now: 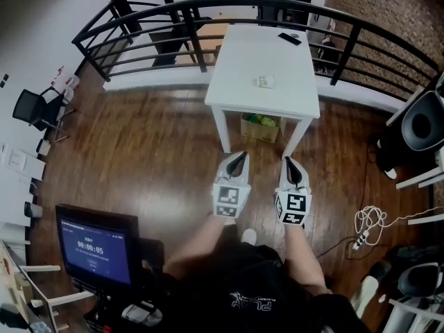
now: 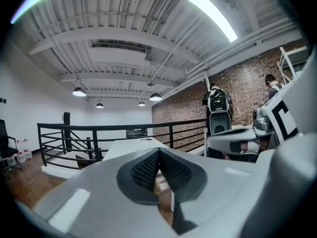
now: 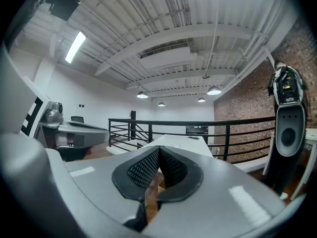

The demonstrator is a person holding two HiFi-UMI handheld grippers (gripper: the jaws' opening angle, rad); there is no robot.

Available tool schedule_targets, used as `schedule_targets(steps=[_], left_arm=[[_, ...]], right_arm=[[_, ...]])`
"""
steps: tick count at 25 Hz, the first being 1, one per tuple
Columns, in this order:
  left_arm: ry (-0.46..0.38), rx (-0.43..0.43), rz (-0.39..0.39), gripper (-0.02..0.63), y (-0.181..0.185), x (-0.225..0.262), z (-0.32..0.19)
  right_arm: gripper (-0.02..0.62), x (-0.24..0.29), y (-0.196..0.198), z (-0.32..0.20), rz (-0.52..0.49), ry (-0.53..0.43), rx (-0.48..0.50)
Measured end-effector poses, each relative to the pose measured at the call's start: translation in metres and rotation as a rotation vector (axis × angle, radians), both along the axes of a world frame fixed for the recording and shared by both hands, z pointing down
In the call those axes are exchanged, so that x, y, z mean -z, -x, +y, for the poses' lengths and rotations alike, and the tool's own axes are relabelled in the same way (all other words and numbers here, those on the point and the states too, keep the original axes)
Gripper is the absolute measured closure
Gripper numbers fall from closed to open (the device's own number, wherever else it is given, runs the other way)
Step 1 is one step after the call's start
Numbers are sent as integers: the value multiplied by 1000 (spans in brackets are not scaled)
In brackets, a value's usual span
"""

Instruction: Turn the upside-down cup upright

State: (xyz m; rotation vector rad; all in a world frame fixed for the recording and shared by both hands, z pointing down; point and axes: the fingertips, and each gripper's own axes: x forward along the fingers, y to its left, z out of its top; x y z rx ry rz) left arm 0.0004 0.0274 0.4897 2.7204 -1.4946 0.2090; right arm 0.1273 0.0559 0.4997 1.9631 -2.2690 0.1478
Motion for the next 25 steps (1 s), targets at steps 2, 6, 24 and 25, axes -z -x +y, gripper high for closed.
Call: schedule_targets(steps=[2,6,24,25], left_arm=[[-1,-6,0,606,0,0,1],[-2,-12,7,606,2,-5,-7],[26,-47,21,606,10,-15,-194],[25,-47,24,606,11,-15,-202]], right_arm=[[583,0,2,1,-1,-2,-2],[583,-8,7,-4,2,1,-1],[583,-16,15,-184,56,24,-34],[583,-16,16,-191,58,25,-37]])
